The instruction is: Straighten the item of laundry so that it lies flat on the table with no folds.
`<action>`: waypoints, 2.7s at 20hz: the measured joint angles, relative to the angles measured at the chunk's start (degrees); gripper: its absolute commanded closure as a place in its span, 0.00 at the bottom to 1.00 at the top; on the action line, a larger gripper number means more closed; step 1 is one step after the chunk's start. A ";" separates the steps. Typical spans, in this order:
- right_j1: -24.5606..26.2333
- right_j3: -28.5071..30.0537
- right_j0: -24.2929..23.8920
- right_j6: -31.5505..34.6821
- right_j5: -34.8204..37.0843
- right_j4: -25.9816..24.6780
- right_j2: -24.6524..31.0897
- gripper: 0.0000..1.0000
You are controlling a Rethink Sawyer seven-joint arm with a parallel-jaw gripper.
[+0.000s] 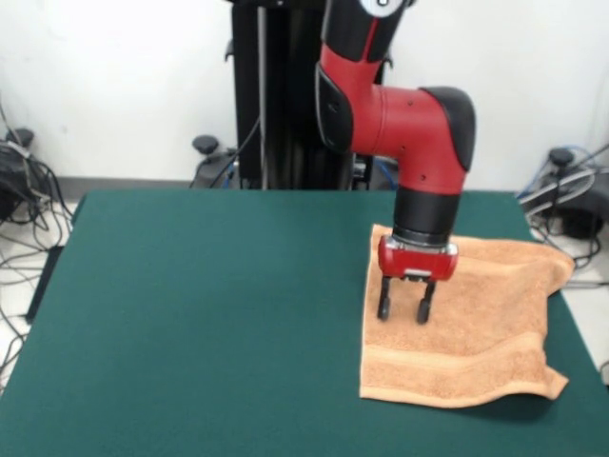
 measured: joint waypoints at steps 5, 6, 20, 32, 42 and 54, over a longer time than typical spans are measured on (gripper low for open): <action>0.63 -1.03 0.23 0.00 0.01 -0.01 -2.59 0.00; 0.64 -1.07 0.22 0.00 0.01 -0.01 -2.73 0.00; 2.36 -3.08 0.07 0.00 0.00 -0.40 -5.75 0.00; 3.57 -6.21 -1.26 0.01 -0.04 -6.17 -5.63 0.00; 3.54 -6.46 -1.62 0.01 -0.06 -7.27 -5.44 0.00; 1.64 -7.43 -10.71 0.01 -0.26 -21.01 1.78 0.00</action>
